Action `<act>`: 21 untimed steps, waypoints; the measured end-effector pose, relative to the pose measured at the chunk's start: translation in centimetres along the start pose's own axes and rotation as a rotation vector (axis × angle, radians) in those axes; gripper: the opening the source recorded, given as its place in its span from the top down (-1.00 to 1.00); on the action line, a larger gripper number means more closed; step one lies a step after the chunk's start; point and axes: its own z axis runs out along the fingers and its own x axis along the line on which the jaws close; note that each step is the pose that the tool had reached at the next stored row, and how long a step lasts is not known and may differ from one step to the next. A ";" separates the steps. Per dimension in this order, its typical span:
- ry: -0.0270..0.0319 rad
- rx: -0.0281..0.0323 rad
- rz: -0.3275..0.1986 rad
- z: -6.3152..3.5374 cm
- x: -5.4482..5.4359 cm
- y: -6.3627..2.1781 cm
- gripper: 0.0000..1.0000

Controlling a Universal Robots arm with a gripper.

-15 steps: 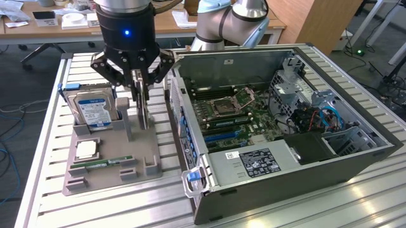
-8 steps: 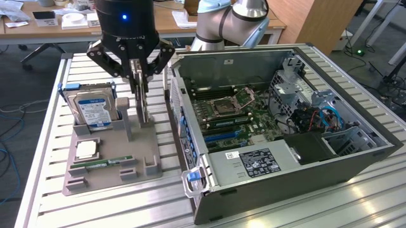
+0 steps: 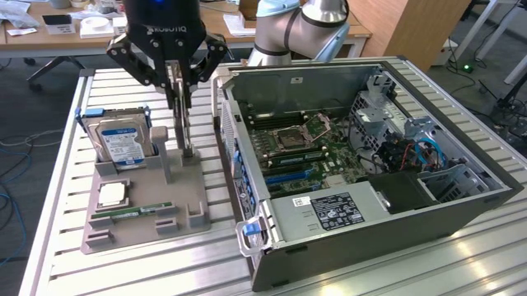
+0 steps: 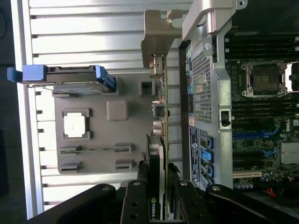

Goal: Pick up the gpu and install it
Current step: 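Pick up the gpu and move the gpu toward the slot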

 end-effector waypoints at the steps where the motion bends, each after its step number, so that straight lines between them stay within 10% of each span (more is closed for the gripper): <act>1: 0.0000 0.0000 0.000 -0.32 0.0 0.01 0.47; 11: 0.0000 0.0000 0.000 -3.33 -0.1 0.14 0.47; 21: 0.0002 0.0001 0.000 -3.48 -0.1 0.16 0.47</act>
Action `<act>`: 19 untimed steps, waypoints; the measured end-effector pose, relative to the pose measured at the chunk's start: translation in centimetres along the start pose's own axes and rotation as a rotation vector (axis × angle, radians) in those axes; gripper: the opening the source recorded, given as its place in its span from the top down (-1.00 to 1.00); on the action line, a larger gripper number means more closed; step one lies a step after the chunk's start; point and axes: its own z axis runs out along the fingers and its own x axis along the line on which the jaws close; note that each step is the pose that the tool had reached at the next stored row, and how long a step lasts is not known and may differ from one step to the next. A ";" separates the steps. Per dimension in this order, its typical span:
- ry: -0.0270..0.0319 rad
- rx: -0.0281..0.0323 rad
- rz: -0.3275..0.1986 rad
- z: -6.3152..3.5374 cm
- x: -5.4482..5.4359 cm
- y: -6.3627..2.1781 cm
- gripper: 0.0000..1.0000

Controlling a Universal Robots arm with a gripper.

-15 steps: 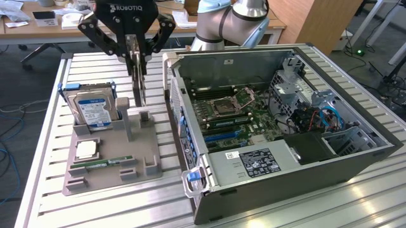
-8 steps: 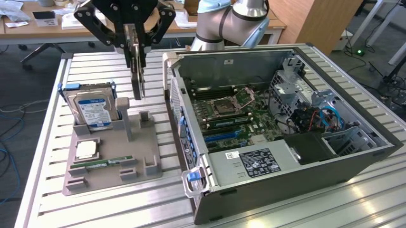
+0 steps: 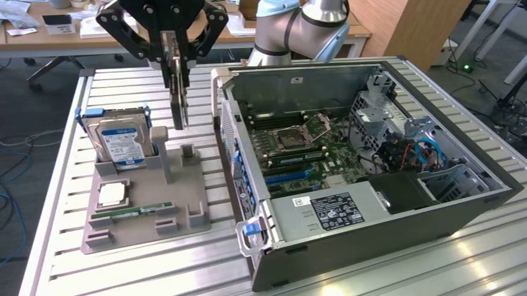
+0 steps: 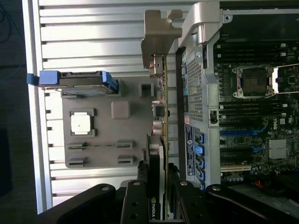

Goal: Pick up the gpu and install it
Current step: 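Pick up the gpu and move the gpu toward the slot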

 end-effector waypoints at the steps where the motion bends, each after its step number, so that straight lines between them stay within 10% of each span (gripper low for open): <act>1: 0.0001 0.0000 0.000 0.00 -0.1 0.00 0.47; 19: 0.0003 -0.0053 0.000 0.11 -3.9 0.29 0.47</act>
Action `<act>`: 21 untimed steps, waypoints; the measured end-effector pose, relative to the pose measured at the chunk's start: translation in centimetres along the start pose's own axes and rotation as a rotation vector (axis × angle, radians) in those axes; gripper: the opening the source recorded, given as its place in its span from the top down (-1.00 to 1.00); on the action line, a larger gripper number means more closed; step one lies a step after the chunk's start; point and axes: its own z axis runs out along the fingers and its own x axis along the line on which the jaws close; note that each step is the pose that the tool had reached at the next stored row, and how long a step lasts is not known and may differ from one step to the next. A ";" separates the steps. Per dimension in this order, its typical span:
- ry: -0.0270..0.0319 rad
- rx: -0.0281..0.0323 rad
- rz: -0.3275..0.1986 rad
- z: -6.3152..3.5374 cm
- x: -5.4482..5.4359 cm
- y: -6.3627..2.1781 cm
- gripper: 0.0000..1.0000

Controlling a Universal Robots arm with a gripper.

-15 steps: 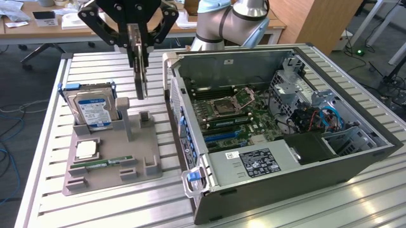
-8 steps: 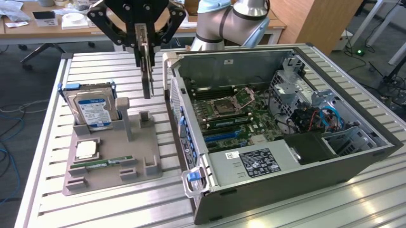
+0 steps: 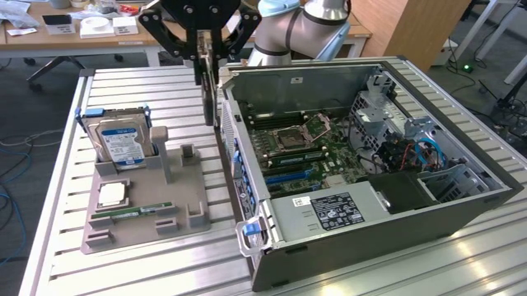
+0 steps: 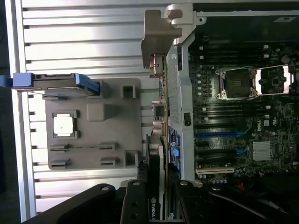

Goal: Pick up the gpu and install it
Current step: 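Pick up the gpu and move the gpu toward the slot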

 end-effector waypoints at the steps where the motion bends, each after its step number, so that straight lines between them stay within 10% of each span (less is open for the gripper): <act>1: 0.0000 -0.0013 0.000 0.01 -0.3 0.02 0.47; 21: 0.0005 -0.0076 0.000 0.22 -7.9 0.58 0.47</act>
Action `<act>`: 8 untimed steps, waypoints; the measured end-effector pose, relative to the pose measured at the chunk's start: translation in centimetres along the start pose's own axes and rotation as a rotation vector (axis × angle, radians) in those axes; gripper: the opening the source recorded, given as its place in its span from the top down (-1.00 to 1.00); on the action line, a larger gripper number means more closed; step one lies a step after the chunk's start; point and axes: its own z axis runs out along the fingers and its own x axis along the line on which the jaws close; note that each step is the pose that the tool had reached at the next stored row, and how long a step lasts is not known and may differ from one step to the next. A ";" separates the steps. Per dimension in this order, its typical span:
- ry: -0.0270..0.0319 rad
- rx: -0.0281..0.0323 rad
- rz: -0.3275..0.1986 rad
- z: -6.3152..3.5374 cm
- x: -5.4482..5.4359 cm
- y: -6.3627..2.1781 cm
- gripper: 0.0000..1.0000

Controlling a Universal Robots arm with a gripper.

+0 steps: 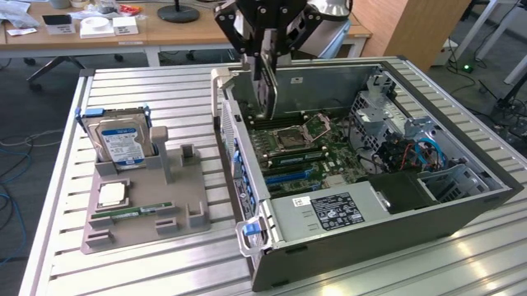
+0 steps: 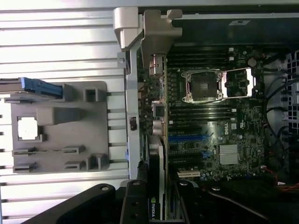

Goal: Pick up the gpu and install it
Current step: 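Pick up the gpu and move the gpu toward the slot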

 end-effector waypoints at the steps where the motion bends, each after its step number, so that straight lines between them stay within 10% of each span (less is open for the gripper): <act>1: 0.0001 0.0001 0.000 0.01 -0.3 0.03 0.47; 8: 0.0000 -0.0001 0.000 0.08 -2.8 0.21 0.47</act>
